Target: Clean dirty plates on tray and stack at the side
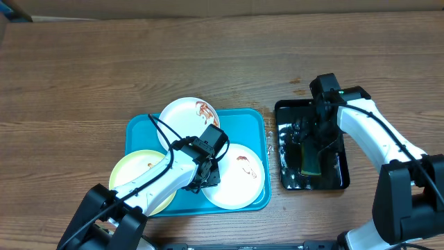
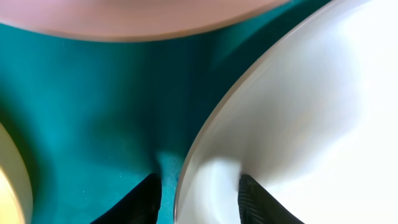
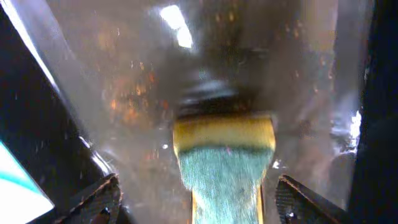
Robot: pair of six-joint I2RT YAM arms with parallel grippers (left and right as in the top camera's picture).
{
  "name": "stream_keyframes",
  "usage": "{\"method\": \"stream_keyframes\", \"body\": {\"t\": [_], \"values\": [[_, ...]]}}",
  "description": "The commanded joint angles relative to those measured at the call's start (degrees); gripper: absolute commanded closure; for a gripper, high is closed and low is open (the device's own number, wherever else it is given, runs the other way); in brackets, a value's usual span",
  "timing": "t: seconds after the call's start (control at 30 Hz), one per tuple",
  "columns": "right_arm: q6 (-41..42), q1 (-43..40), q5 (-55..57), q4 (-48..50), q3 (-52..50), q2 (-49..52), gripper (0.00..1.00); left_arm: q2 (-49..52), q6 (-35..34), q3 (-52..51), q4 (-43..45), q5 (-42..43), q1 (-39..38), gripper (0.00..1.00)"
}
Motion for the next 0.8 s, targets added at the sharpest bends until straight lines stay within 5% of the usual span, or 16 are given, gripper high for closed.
{"method": "stream_keyframes", "body": {"t": [0.0,0.07,0.13,0.17,0.2,0.23,0.27,0.3,0.37,0.67,0.77], "values": [[0.02,0.0,1.49,3.04,-3.8,-0.28,0.22,0.68,-0.17,-0.96,0.17,-0.35,0.31,0.58],[0.0,0.0,1.97,8.31,-7.02,-0.28,0.32,0.68,-0.17,-1.14,0.24,-0.37,0.31,0.57],[-0.02,-0.02,2.16,11.8,-8.61,-0.28,0.69,0.68,-0.15,-1.18,0.24,-0.39,0.31,0.57],[-0.02,-0.02,2.14,12.92,-8.98,-0.28,0.96,0.68,-0.15,-1.18,0.22,-0.39,0.31,0.57],[-0.02,-0.02,2.14,13.33,-8.98,-0.28,0.96,0.68,-0.15,-1.18,0.22,-0.37,0.31,0.57],[-0.02,-0.02,2.1,13.57,-8.81,-0.31,0.95,0.68,-0.15,-1.18,0.17,-0.37,0.31,0.57],[-0.02,-0.02,2.03,13.31,-8.22,-0.31,0.75,0.68,-0.15,-1.18,0.13,-0.37,0.31,0.57],[-0.02,-0.02,1.88,12.37,-7.17,-0.31,0.41,0.68,-0.15,-1.18,0.11,-0.35,0.31,0.57],[-0.07,-0.02,1.9,9.09,-4.52,-0.31,0.23,0.68,-0.15,-1.18,0.11,-0.35,0.31,0.56],[0.04,0.26,1.88,-1.05,-3.85,-0.28,0.22,0.68,-0.17,-1.25,0.17,-0.35,0.31,0.56],[0.15,0.26,1.33,0.31,-6.71,-0.28,0.29,0.68,-0.17,-1.51,0.28,-0.37,0.31,0.64]]}}
